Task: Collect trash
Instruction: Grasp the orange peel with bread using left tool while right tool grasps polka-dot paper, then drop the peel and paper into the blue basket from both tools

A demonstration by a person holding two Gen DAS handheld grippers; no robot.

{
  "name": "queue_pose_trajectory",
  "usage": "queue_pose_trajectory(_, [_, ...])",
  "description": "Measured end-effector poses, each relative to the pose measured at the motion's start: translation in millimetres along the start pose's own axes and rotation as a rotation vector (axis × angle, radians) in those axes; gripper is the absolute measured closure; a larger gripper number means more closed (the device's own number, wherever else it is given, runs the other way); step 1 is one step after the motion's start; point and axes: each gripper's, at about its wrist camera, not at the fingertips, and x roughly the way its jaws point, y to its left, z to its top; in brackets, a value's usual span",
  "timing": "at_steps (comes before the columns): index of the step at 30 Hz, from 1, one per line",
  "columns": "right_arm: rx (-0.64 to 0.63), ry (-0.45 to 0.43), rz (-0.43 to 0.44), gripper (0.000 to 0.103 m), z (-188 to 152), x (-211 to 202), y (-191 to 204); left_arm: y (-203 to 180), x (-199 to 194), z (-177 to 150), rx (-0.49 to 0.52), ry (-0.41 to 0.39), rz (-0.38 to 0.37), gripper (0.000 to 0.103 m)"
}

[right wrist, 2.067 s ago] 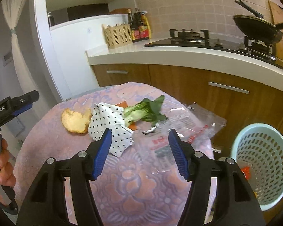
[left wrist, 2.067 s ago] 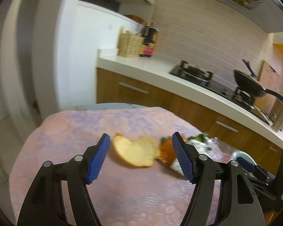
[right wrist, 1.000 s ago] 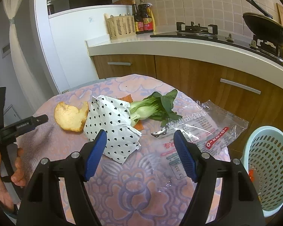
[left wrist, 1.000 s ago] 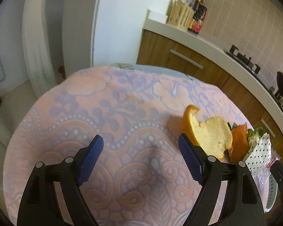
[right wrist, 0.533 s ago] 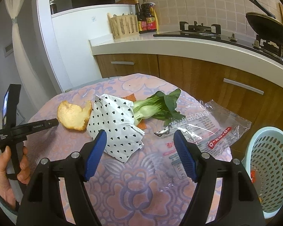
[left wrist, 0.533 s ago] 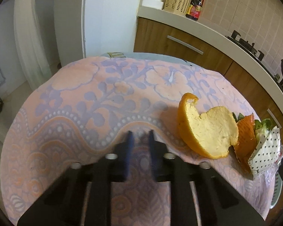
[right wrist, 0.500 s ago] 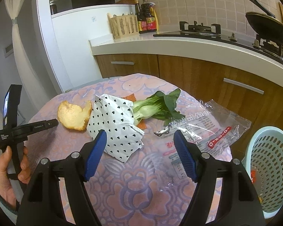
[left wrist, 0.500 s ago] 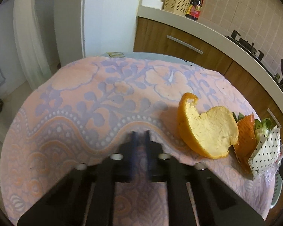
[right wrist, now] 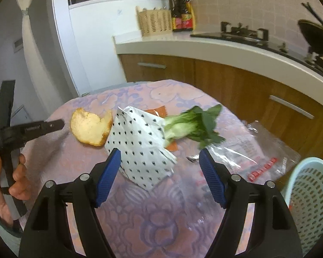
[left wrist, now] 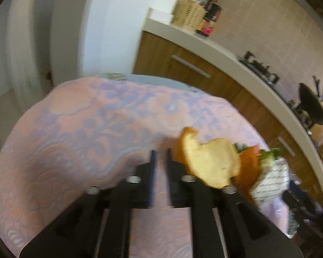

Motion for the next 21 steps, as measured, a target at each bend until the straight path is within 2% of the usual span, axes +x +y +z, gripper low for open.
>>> queue_pose_trajectory(1, [-0.008,0.011,0.005,0.032,1,4,2,-3,0,2,-0.007,-0.008,-0.009,0.054])
queue_pose_trajectory(2, [-0.017,0.028,0.003,0.032,1,8,4,-6,2,4,-0.014,-0.01,-0.016,0.038])
queue_pose_trajectory(3, [-0.024,0.041,0.001,0.032,0,11,7,-9,8,6,-0.016,-0.006,-0.022,0.038])
queue_pose_trajectory(4, [-0.032,0.053,0.001,0.033,0,13,9,-12,15,6,-0.014,0.011,-0.026,0.041])
queue_pose_trajectory(5, [-0.046,0.065,-0.009,0.04,0,15,12,-17,28,6,-0.007,0.051,-0.026,0.052])
queue_pose_trajectory(6, [-0.054,0.074,-0.011,0.053,0,17,13,-19,34,6,-0.004,0.073,-0.032,0.06])
queue_pose_trajectory(8, [-0.071,0.082,-0.008,0.071,-3,17,16,-25,49,2,0.007,0.116,-0.038,0.088])
queue_pose_trajectory(9, [-0.081,0.07,-0.011,0.085,-4,13,18,-30,54,-1,0.021,0.121,0.006,0.093])
queue_pose_trajectory(11, [-0.081,0.053,0.0,0.099,-6,6,19,-35,52,-6,0.044,0.098,0.027,0.097])
queue_pose_trajectory(17, [-0.053,-0.048,0.019,0.101,-17,-40,16,-51,3,-15,0.11,-0.019,0.013,0.098])
queue_pose_trajectory(21, [-0.013,-0.125,-0.01,0.101,-20,-81,-3,-85,-40,-22,0.193,-0.082,-0.061,0.098])
